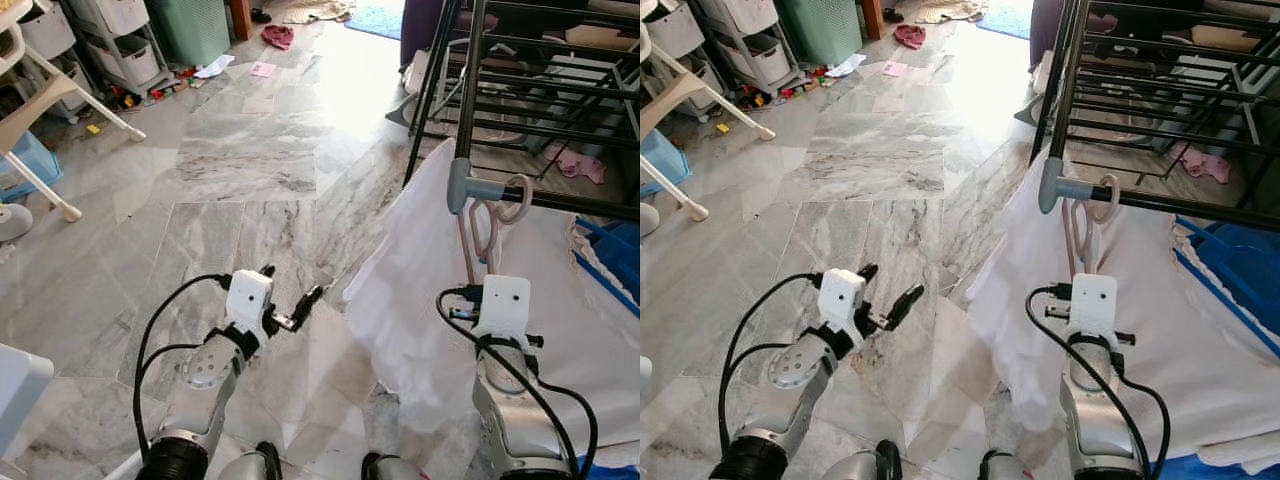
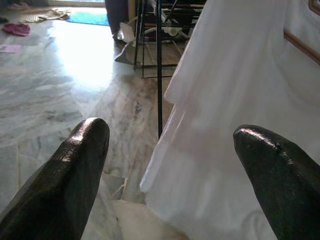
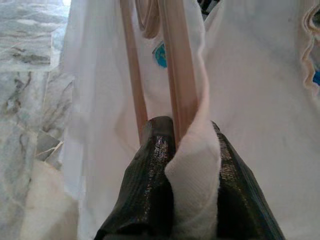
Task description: Hang hanger
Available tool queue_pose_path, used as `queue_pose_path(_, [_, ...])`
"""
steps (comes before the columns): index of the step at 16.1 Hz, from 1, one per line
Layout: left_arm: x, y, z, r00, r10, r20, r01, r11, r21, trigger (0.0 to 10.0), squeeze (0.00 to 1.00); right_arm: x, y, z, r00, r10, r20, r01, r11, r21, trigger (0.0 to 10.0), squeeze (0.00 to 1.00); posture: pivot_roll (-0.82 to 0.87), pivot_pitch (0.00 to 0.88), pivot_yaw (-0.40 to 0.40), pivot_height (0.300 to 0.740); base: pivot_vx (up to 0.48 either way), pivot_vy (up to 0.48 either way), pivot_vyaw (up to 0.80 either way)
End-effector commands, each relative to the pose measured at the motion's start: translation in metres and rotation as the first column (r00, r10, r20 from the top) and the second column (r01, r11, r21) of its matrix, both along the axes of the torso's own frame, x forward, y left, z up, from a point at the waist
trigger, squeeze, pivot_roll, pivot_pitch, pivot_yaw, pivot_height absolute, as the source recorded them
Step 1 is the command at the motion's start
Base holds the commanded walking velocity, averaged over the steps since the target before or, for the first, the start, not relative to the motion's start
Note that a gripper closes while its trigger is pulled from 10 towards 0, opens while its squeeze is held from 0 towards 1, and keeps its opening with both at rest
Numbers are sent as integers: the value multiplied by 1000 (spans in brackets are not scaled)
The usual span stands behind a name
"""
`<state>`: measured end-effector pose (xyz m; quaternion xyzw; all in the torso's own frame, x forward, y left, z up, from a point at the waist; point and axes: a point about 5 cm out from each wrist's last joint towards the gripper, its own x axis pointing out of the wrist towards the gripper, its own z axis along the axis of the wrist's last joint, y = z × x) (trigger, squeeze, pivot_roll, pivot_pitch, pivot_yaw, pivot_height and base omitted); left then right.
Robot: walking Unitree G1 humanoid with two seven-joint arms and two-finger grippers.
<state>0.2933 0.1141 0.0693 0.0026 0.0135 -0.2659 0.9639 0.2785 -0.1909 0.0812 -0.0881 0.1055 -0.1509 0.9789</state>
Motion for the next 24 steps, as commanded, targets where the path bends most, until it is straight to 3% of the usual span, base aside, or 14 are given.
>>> queue_pose_path(1, [0, 4, 1, 1000, 15, 7, -15, 1000, 14, 10000, 0, -1, 3, 8, 999, 22, 40, -20, 999, -37, 10000, 1000, -131, 191, 53, 740, 0, 0, 0])
queue_pose_path(3, [1, 4, 1, 1000, 18, 10, -18, 1000, 17, 10000, 0, -2, 4, 8, 999, 23, 45, -21, 999, -49, 10000, 1000, -131, 191, 53, 740, 0, 0, 0])
queue_pose_path(4, [1, 4, 1, 1000, 20, 11, -20, 1000, 19, 10000, 0, -3, 5, 7, 998, 29, 48, -26, 999, -47, 10000, 0, -131, 191, 54, 740, 0, 0, 0])
queue_pose_path(6, [0, 5, 2, 1000, 27, 17, -27, 999, 23, 10000, 0, -6, 5, 7, 998, 30, 59, -26, 998, -59, 10000, 0, -129, 192, 55, 740, 0, 0, 0])
queue_pose_path(7, [0, 5, 2, 999, 27, 18, -27, 999, 25, 10000, 0, -7, 5, 7, 998, 31, 61, -27, 998, -64, 2863, 0, -129, 192, 55, 740, 0, 0, 0])
queue_pose_path(8, [0, 5, 2, 999, 27, 19, -27, 999, 27, 10000, 0, -9, 5, 7, 997, 41, 64, -36, 997, -65, 0, 0, -129, 191, 56, 740, 0, 0, 0])
queue_pose_path(9, [-1, 5, 1, 999, 27, 20, -27, 999, 29, 10000, 0, -11, 6, 6, 997, 47, 62, -42, 997, -67, 4392, 0, -129, 190, 58, 740, 0, 0, 0])
queue_pose_path(10, [-1, 5, 2, 999, 27, 20, -27, 999, 30, 10000, 0, -12, 6, 5, 997, 46, 61, -42, 997, -66, 4392, 0, -128, 190, 57, 740, 0, 0, 0])
queue_pose_path(11, [-1, 5, 2, 999, 27, 20, -27, 999, 30, 10000, 0, -15, 6, 4, 996, 59, 60, -54, 996, -72, 10000, 0, -130, 191, 57, 740, 0, 0, 0])
queue_pose_path(15, [0, 3, 2, 999, 26, 22, -26, 999, 33, 10000, 0, -18, 6, 8, 994, 63, 92, -52, 991, -121, 10000, 0, -136, 192, 59, 740, 0, 0, 0])
queue_pose_path(20, [0, 2, 0, 1000, 21, 13, -21, 999, 39, 10000, 0, -17, 2, 3, 997, 31, 68, -26, 997, -78, 10000, 0, -136, 189, 57, 740, 0, 0, 0])
queue_pose_path(21, [0, 2, 0, 1000, 20, 13, -20, 999, 38, 10000, 0, -17, 1, 3, 997, 22, 77, -17, 998, -63, 10000, 1000, -136, 190, 56, 740, 0, 0, 0])
queue_pose_path(24, [0, 2, 0, 1000, 21, 14, -21, 999, 38, 10000, 0, -17, 0, 9, 994, 17, 109, -8, 996, -83, 10000, 1000, -136, 190, 56, 740, 0, 0, 0])
